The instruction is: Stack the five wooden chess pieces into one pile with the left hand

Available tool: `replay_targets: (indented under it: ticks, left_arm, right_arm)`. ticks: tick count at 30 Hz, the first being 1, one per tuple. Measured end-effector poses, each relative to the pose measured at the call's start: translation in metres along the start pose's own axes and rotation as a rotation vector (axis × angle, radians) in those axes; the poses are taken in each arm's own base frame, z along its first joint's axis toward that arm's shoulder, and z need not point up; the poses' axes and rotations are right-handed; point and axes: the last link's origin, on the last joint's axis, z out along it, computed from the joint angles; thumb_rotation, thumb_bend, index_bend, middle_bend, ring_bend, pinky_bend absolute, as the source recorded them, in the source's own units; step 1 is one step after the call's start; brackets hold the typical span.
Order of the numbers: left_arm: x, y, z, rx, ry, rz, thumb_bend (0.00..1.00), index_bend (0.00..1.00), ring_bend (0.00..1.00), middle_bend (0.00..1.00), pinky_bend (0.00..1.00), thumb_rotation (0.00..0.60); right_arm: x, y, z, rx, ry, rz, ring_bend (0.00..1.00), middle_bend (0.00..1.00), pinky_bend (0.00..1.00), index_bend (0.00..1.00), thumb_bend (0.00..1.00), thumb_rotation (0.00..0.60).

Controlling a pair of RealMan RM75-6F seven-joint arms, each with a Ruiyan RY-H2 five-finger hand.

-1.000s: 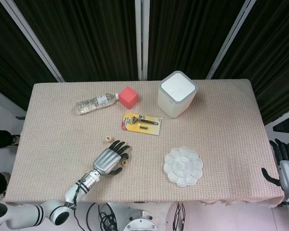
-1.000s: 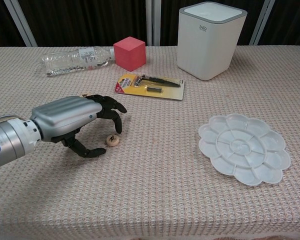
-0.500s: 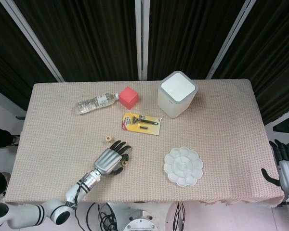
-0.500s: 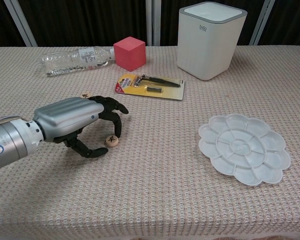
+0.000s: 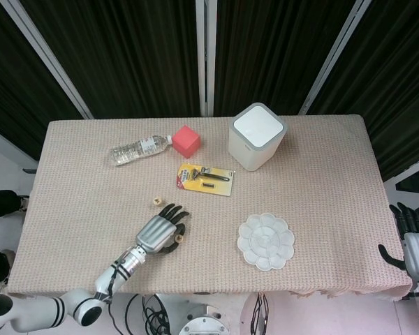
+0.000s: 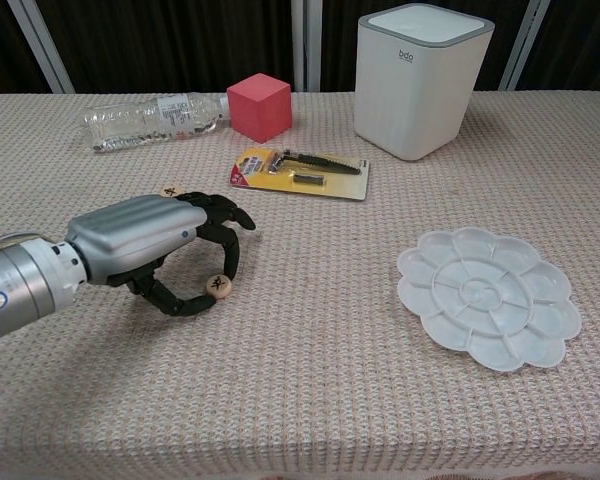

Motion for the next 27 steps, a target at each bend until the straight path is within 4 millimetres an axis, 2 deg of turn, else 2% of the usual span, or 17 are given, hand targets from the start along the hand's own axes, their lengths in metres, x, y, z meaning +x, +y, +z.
replay_targets:
  ticks: [7,13,19,23,27]
  left_arm:
    - [0.003,0.002,-0.001,-0.008,0.009,-0.007,0.28,0.48,0.0,0.13,0.0,0.6]
    - [0.013,0.003,-0.003,-0.014,0.037,-0.001,0.28,0.48,0.0,0.13,0.0,0.6]
    - [0.042,0.003,-0.004,-0.013,0.094,-0.004,0.28,0.48,0.0,0.14,0.0,0.6]
    - [0.071,-0.008,-0.004,0.025,0.136,0.028,0.28,0.48,0.0,0.14,0.0,0.6]
    - [0.084,-0.019,-0.002,0.076,0.139,0.023,0.28,0.48,0.0,0.14,0.0,0.6]
  right_arm:
    - [0.0,-0.001,0.0,0.002,0.0,0.0,0.0,0.0,0.0,0.0,0.24,0.6]
    - [0.001,-0.001,-0.001,0.004,0.002,0.002,0.0,0.0,0.0,0.0,0.24,0.6]
    - [0.002,-0.002,-0.001,0.009,0.003,0.007,0.0,0.0,0.0,0.0,0.24,0.6]
    - [0.005,-0.004,-0.001,0.019,0.009,0.011,0.0,0.0,0.0,0.0,0.24,0.6]
    - [0.007,-0.007,-0.002,0.028,0.015,0.015,0.0,0.0,0.0,0.0,0.24,0.6]
